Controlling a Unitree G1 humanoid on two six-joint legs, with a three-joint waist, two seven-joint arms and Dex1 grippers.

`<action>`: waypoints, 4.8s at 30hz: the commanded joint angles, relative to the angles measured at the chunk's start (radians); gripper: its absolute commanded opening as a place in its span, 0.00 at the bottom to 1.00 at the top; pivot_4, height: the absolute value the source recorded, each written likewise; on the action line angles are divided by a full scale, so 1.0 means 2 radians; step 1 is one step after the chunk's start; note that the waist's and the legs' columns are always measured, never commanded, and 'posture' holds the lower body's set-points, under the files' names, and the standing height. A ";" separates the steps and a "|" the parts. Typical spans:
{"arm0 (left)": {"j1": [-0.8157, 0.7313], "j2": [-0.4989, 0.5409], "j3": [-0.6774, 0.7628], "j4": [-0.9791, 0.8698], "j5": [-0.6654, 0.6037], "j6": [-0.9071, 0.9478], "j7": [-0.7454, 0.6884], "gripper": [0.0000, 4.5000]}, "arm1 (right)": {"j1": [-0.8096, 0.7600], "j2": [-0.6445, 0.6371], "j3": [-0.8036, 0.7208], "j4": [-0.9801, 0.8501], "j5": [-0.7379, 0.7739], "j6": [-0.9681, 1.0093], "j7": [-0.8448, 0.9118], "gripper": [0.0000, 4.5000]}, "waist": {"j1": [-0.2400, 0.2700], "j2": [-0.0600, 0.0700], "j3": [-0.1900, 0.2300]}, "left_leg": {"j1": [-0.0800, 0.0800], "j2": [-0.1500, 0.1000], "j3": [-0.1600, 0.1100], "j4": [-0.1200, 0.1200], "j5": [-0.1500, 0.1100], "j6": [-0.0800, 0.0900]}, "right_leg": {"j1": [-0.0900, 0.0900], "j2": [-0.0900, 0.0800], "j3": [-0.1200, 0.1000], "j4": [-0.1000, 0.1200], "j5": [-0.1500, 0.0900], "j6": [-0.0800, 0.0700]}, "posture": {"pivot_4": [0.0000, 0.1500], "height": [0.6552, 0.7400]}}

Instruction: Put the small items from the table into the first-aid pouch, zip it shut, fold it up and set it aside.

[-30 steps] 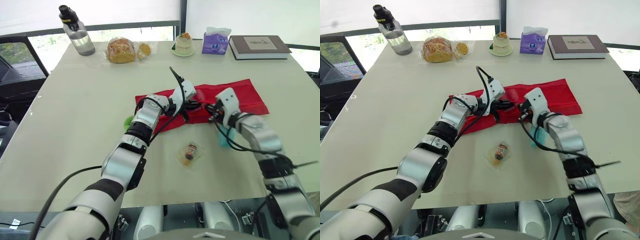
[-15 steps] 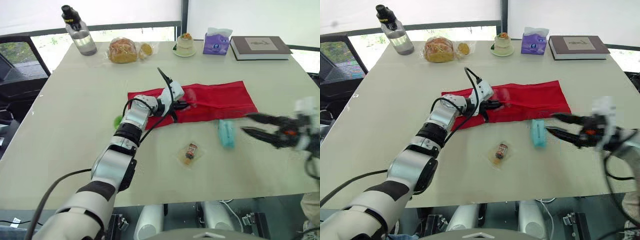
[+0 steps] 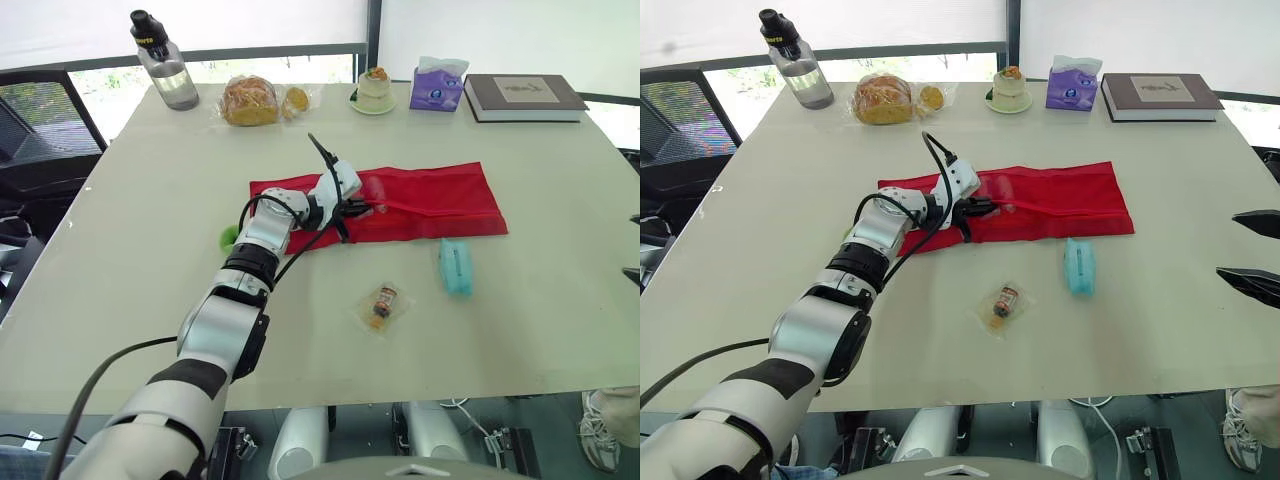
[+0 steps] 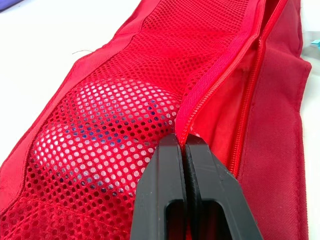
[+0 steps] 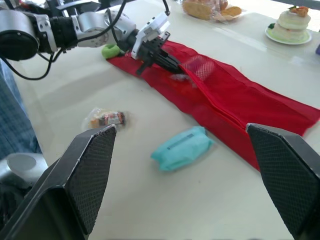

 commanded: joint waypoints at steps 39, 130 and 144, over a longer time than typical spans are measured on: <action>-0.003 -0.002 0.003 -0.021 0.001 0.001 0.013 0.00 | -0.375 0.213 0.657 0.088 -0.371 -0.322 -0.012 0.98 | -0.001 0.000 0.000 | 0.000 0.000 -0.001 0.001 0.000 0.000 | 0.000 0.000 -0.001 0.000 0.001 -0.002 | 1.00 1.00; 0.059 -0.074 -0.032 -0.146 -0.015 0.068 -0.002 0.00 | -0.524 0.409 0.545 0.163 -0.447 0.259 -0.522 0.19 | -0.002 0.000 0.000 | -0.001 -0.001 -0.001 -0.001 0.000 0.000 | -0.001 0.000 0.000 0.001 0.001 -0.002 | 1.00 1.00; 0.043 -0.051 -0.011 -0.107 -0.021 0.061 -0.008 0.00 | -0.420 0.349 0.494 -0.019 -0.382 0.296 -0.485 0.77 | -0.002 0.000 0.000 | -0.001 0.000 -0.001 -0.001 0.000 0.000 | -0.002 0.000 -0.001 0.001 0.001 -0.002 | 1.00 1.00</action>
